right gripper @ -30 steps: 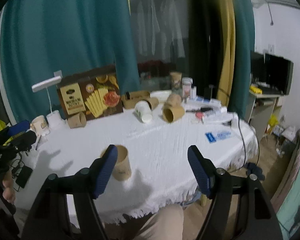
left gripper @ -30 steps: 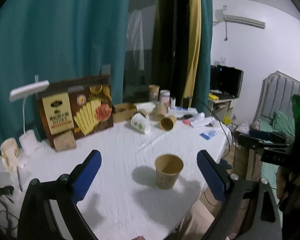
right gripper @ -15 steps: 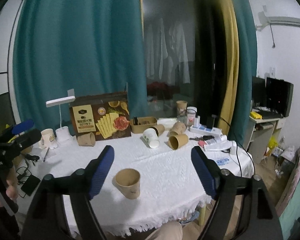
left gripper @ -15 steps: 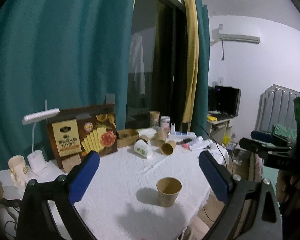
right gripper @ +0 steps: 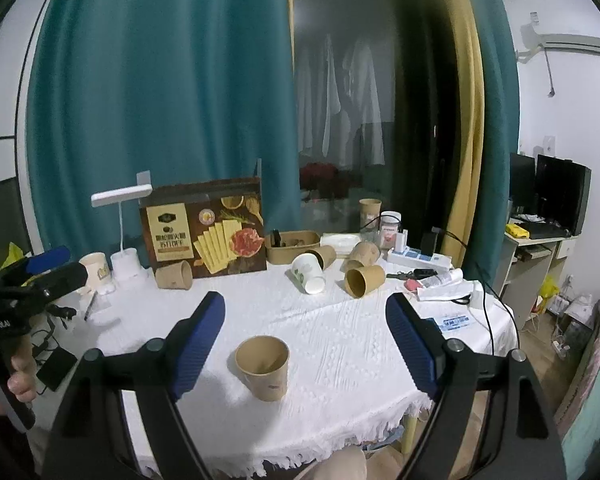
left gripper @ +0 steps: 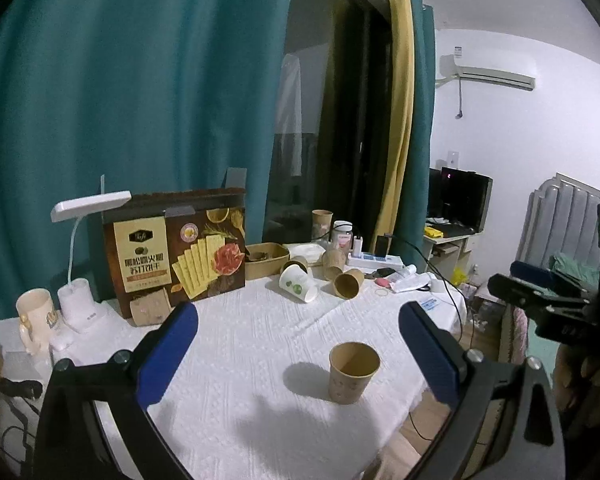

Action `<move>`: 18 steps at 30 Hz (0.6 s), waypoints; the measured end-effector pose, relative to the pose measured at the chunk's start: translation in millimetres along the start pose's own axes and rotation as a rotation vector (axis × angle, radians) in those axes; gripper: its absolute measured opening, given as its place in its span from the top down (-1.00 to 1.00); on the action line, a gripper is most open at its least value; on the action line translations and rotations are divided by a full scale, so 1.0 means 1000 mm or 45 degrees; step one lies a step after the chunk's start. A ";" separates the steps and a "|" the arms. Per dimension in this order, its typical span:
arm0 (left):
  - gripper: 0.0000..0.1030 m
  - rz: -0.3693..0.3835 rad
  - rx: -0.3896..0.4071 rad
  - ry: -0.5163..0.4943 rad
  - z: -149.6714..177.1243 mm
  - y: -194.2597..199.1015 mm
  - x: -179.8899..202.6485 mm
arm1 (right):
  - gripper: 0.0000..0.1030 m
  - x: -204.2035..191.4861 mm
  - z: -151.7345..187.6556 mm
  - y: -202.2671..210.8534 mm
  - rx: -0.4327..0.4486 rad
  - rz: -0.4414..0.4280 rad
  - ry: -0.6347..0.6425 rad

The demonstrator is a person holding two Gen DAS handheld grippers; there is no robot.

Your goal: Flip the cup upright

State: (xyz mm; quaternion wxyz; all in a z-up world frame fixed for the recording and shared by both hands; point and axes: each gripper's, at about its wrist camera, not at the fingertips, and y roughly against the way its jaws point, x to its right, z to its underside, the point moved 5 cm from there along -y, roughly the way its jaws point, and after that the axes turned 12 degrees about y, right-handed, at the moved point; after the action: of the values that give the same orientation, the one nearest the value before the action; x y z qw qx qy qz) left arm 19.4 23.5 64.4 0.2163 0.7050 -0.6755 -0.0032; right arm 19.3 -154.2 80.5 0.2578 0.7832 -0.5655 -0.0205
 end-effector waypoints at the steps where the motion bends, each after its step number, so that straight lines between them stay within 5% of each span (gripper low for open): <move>1: -0.95 -0.004 -0.003 -0.002 0.002 -0.002 0.001 | -0.57 0.000 0.001 -0.003 -0.005 0.001 0.004; 18: -0.95 -0.018 -0.031 -0.008 0.007 -0.021 -0.001 | -0.57 0.003 0.004 -0.020 -0.023 -0.006 0.004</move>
State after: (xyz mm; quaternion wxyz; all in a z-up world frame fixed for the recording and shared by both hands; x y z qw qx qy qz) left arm 37.5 22.7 51.1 0.2229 0.7070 -0.6710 -0.0151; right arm 36.8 -153.9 69.2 0.2657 0.7822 -0.5630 -0.0251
